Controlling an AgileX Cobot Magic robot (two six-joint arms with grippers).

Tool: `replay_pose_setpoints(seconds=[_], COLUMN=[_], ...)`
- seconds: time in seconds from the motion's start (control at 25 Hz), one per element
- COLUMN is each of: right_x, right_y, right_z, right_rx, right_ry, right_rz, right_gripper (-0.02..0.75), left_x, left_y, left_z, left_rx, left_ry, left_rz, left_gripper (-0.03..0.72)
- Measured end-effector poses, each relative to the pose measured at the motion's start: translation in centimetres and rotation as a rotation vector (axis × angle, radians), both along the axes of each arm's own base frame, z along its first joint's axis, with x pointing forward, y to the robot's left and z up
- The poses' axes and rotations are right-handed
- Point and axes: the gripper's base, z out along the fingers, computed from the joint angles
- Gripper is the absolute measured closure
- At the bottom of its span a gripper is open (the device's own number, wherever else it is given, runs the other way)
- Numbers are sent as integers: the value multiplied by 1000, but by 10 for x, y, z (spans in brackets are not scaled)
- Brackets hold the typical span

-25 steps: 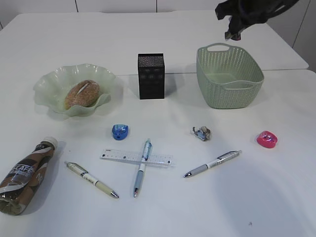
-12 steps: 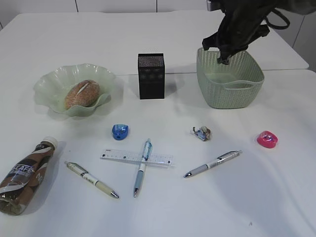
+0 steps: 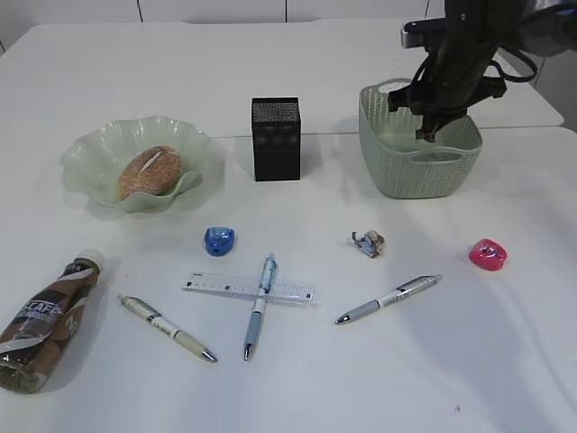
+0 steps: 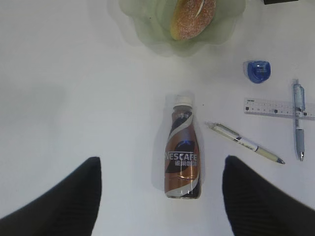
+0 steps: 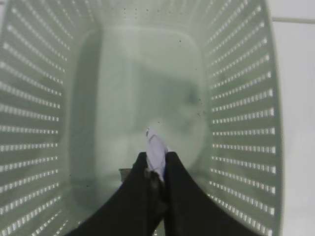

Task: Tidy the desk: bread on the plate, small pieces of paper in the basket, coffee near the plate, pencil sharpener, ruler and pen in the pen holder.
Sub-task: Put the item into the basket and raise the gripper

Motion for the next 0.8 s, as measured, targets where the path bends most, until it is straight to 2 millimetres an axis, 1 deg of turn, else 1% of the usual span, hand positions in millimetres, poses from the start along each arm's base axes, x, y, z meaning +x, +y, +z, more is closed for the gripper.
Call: replay_pose_setpoints(seconds=[0.16,0.36,0.48,0.6,0.64,0.68,0.72,0.76,0.8], right_x=[1,2,3,4,4,4,5,5,6], right_y=[1,2,3,3,3,3,4,4,4], right_z=[-8,-7,-7,-9,-10,-10,-11,-11,-11], right_rx=[21,35,39,42,44,46,54,54,55], right_ry=[14,0,-5,-10,-11,-11,-15,-15,-18], right_rz=[-4,-5,-4,-3,-2,-3,-4,-4,-3], right_gripper=[694,694,681,610,554,545,430,430,329], left_x=[0,0,0,0,0,0,0,0,0], left_y=[0,0,0,0,0,0,0,0,0], left_z=[0,0,0,0,0,0,0,0,0], left_rx=[-2,-7,-7,-7,-7,-7,-7,-7,-7], left_ry=[0,1,1,1,1,1,1,1,1], left_rz=[3,8,8,8,8,8,8,8,8], left_gripper=[150,150,150,150,150,150,150,150,150])
